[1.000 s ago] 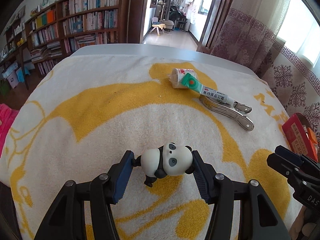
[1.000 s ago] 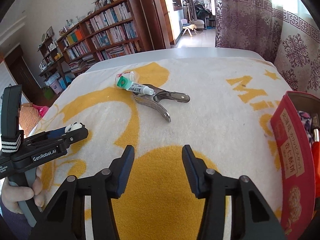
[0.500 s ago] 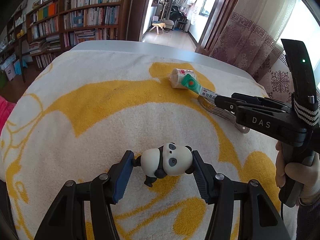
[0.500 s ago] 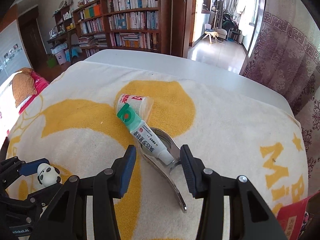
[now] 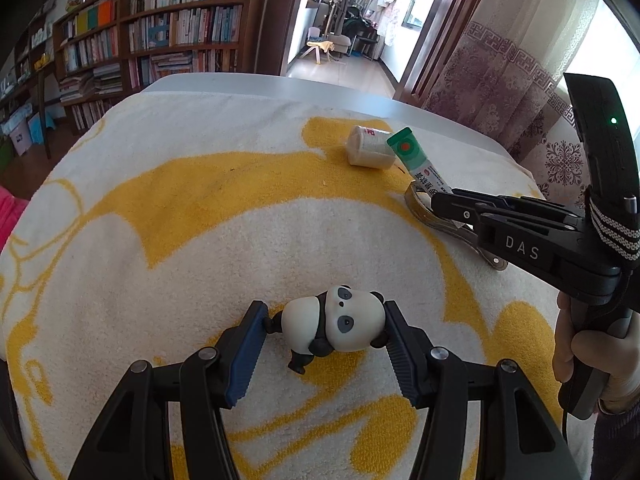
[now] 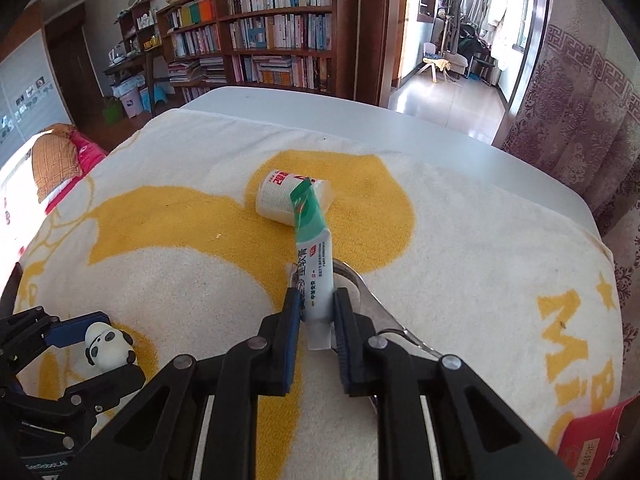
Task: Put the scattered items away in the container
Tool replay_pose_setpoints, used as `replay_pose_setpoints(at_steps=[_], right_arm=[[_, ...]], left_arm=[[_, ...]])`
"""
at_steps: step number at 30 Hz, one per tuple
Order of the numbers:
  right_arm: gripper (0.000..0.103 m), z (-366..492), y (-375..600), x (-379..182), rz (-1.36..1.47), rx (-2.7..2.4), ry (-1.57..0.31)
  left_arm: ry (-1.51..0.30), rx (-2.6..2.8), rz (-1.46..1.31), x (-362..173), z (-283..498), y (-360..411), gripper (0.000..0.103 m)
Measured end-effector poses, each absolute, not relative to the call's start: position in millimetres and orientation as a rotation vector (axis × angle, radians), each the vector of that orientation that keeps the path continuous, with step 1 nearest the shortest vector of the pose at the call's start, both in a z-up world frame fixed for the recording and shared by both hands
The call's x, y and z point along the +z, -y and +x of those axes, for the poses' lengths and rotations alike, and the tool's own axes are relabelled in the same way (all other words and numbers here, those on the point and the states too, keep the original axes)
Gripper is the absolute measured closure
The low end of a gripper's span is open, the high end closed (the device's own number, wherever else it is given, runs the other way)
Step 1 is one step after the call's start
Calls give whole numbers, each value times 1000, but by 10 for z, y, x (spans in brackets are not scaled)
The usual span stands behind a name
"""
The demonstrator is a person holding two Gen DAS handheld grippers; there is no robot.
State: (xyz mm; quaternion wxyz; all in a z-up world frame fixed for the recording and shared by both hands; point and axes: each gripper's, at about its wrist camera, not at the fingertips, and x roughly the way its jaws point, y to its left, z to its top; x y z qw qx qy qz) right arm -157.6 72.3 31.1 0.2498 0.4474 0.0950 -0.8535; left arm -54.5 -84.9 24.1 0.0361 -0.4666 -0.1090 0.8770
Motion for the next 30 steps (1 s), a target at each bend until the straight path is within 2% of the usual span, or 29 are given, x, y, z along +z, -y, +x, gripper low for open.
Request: replay_pose_setpoints(at_steps=[8,16,22,23,24,25,26,27,29,30], right_arm=[[85,-914,-1009,329,1243,-2251,-116],[85,-585,-1081,210,1289,-2291,-170],[83,-618,-1103,150,1320,-2326,-137],[82,-614,-1091,150,1317,-2331,-147],[73,-607,-1076,148,1311,-2332,-156],[60,-600,-1056,148,1305,-2333,-165],[52,-595,-1031,145,1298,-2338,-178],[37,-589,-1009,141,1286,-2352,-193],[36,-578,-969,113,1262,-2375,-228],[40,-578,-949,94,1253,-2394,-254]], left_arm=[[352,2699,-1403,293,-516,867,43],[308,2683,-1381,320,-473,733,43],[282,2675,-1368,324,-451,669,43],[282,2675,-1368,324,-452,669,43],[283,2675,-1369,323,-453,670,43],[285,2674,-1369,323,-454,671,43],[286,2673,-1369,324,-453,672,43],[286,2674,-1368,324,-451,672,43],[283,2676,-1364,327,-449,672,43],[282,2676,-1362,328,-448,669,43]])
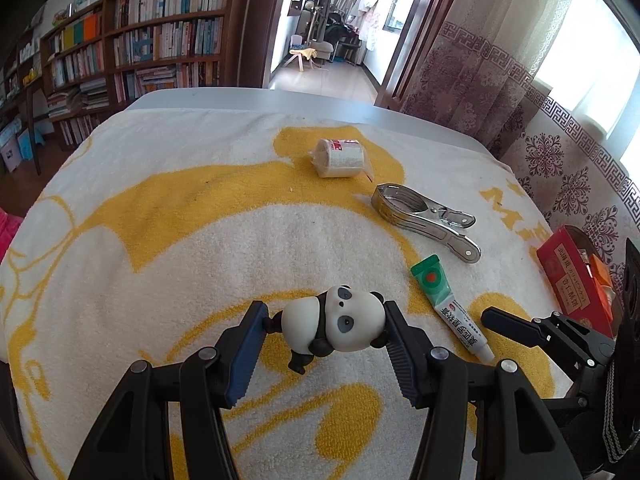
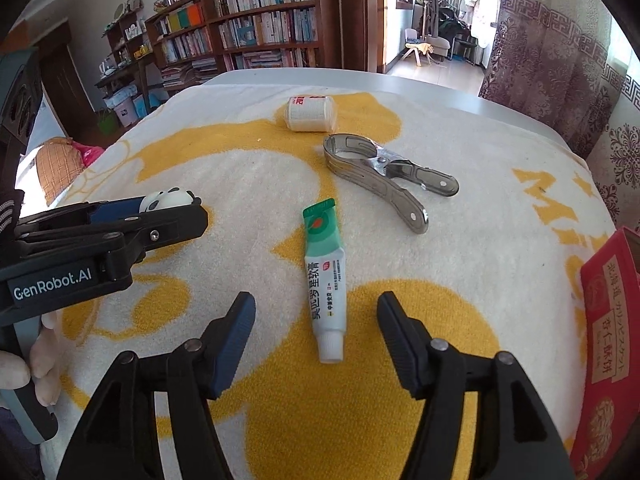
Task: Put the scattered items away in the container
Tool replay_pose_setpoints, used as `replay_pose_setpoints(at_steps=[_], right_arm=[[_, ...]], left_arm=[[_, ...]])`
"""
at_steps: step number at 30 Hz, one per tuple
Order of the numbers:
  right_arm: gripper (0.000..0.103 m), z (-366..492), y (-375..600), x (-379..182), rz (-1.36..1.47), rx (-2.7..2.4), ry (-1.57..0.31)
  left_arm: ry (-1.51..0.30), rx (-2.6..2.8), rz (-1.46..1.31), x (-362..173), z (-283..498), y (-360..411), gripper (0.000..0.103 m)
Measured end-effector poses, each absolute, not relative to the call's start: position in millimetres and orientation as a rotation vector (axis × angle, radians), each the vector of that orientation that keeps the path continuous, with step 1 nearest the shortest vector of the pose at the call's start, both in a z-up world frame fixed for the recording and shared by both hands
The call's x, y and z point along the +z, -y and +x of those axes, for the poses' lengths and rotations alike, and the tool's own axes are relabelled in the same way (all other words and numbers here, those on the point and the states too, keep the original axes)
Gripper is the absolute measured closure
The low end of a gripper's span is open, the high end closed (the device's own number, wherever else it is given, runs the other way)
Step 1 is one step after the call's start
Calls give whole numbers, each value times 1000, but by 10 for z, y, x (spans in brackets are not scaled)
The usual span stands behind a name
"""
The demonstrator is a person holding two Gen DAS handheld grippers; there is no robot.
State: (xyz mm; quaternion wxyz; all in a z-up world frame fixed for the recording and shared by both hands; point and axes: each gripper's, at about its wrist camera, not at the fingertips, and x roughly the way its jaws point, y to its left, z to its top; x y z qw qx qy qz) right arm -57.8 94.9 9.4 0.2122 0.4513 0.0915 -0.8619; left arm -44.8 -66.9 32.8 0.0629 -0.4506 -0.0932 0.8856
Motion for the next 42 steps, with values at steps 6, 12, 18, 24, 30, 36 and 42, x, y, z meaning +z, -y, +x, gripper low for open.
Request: replay_pose_setpoints(at_steps=[6,12,18,24,30,36,42], right_arm=[[82,-553,-1005,124,1264,-2415,-244],[82,-375,-1290,248,1254,-2422,-50],[82,-108,-1758,552,1183,-2512,96],[82,155,-2249,819,1107,-2634,180],[82,358,-2771,993,1041,-2766,286],[82,506,-3328,1035,1026,-2878,406],[82,598,-3692,1017,1007,-2940,474]], left_arm=[[268,2672,-1366,309,-452,647,43],[228,2678,-1326,369,-397,569,43],[193,2643,-1314,383,-357,411,43],[155,2617,-1289,472,-280,168,43],[77,2551,-1238,613,-169,-267,43],[38,2468,-1201,731,-115,-736,43],[-13,2391,-1168,836,-95,-1265,43]])
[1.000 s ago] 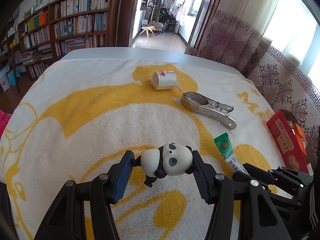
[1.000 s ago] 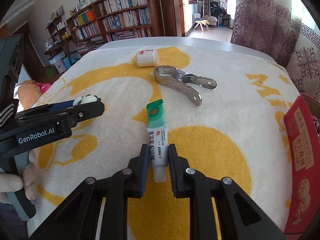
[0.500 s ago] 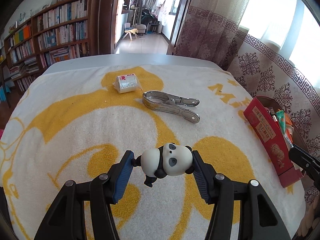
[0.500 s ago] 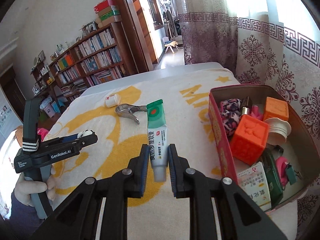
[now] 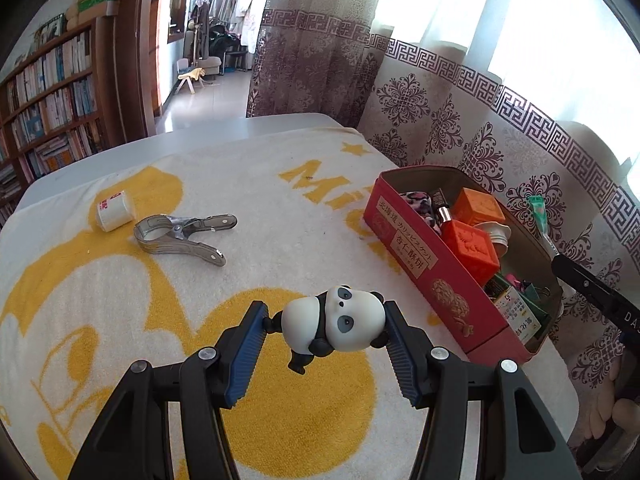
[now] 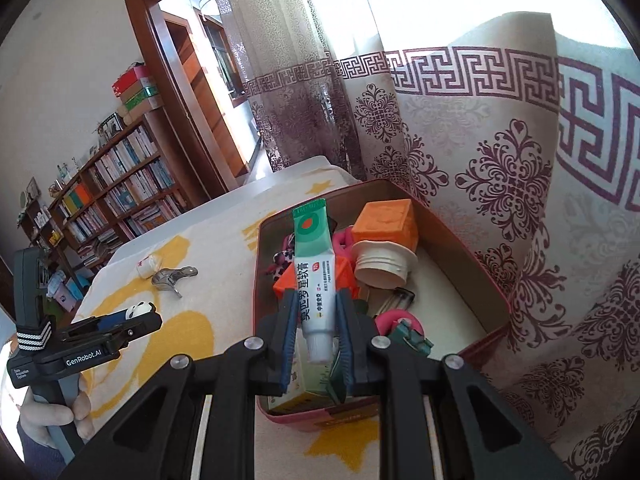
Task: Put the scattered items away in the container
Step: 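Carry the panda and toothpaste tube into the red tin and open both tools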
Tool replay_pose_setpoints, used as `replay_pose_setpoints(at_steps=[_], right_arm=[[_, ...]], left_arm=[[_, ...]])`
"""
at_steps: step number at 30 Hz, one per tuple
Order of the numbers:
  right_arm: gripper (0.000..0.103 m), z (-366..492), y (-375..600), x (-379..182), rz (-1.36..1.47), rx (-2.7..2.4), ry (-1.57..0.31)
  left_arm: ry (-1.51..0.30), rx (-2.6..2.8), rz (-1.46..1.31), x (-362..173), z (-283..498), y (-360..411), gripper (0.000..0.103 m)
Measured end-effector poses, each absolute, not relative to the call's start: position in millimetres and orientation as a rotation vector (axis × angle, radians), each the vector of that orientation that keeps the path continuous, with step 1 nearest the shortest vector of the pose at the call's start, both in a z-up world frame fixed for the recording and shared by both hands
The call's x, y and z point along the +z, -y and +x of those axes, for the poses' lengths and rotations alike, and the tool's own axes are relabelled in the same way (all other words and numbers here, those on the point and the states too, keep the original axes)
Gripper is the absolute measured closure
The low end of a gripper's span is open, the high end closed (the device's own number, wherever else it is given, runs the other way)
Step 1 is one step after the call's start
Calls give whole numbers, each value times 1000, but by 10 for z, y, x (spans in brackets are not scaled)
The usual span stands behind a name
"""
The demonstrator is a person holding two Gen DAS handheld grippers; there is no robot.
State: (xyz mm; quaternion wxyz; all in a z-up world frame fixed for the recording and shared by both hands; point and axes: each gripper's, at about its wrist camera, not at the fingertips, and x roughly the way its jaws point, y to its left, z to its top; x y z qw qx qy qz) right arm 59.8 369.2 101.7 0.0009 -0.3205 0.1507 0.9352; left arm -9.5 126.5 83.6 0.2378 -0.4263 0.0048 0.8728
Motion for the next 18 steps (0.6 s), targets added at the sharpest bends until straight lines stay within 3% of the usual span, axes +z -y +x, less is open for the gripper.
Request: replay_pose_setpoints(at_steps=[18], right_arm=[[82,677,-4158,936,-931,2888,-555]], left_arm=[[-110,2193,-1075,1124,-113,-2683,41]])
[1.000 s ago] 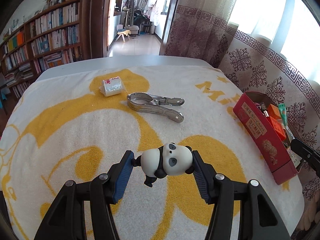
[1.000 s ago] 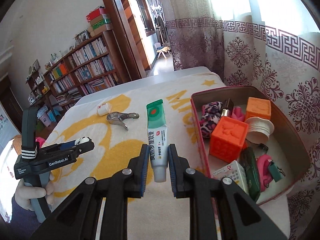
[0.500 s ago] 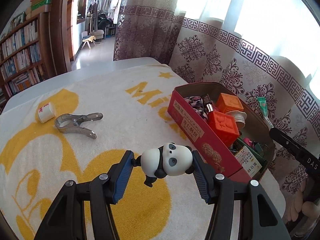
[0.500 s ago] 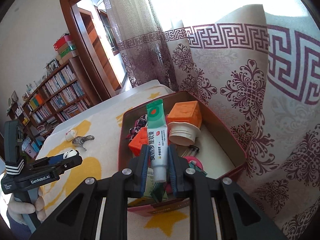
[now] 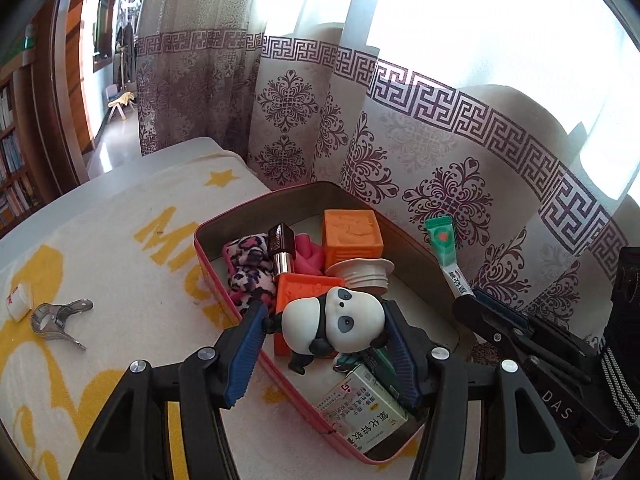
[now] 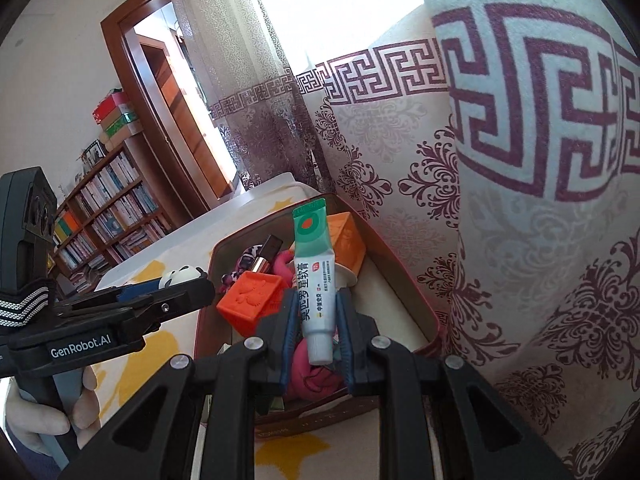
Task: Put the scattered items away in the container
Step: 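Carry the panda and toothpaste tube into the red tin and open both tools, then withdraw both tools from the tin toward the metal clip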
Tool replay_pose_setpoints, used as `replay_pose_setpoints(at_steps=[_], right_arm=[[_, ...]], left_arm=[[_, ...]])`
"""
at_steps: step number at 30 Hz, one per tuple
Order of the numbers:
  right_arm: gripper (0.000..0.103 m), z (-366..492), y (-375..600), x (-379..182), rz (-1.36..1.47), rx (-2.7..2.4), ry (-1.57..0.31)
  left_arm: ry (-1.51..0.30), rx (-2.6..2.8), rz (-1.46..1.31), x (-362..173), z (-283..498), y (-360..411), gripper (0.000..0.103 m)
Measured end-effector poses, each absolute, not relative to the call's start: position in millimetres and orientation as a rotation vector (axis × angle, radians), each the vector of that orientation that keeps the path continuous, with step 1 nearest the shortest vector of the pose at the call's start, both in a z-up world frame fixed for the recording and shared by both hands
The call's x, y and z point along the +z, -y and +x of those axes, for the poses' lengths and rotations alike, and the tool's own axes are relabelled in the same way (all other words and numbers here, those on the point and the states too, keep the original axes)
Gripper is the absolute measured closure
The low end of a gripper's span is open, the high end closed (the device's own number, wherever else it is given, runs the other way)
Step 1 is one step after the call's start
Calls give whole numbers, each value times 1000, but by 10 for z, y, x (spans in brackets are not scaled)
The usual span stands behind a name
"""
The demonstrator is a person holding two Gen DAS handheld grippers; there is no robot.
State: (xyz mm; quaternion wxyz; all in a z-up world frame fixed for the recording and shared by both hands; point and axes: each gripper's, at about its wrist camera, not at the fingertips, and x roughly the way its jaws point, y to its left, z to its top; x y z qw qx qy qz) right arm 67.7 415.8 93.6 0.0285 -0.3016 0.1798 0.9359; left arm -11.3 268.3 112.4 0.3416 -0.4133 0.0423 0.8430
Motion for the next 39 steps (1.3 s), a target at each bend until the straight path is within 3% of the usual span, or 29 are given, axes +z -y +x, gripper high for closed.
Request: replay_pose_setpoints(at_steps=[2,4,17,20,25,31,39], right_arm=[[81,666,-4162,924,-943,2890,-550],[81,665,-4175,914,-945,2890,-561],[79,650,-4133,862,-971,2866,-613],[71,648,-4064,882,-972,2872,-609],[47,634,-3890,933,-961,2902,-584],[26,567,-3585,984,-968,2956,-533],[23,355,-3038,938,-1081,3054,-452]], left_arm=[[-92,2195,-1072,1132,-127,-2703,27],[-71,2209,-1067,1135,-142,-2671,22],[44,2297,-1159,990,-309,-2072,22],[64,2309,-1170,958,-315,-1944,22],[96,2327,-1190,907,-303,-1723,22],[137,2356,-1219,846,-326,-1423,22],[213,2443,-1269,744,-378,-776,22]])
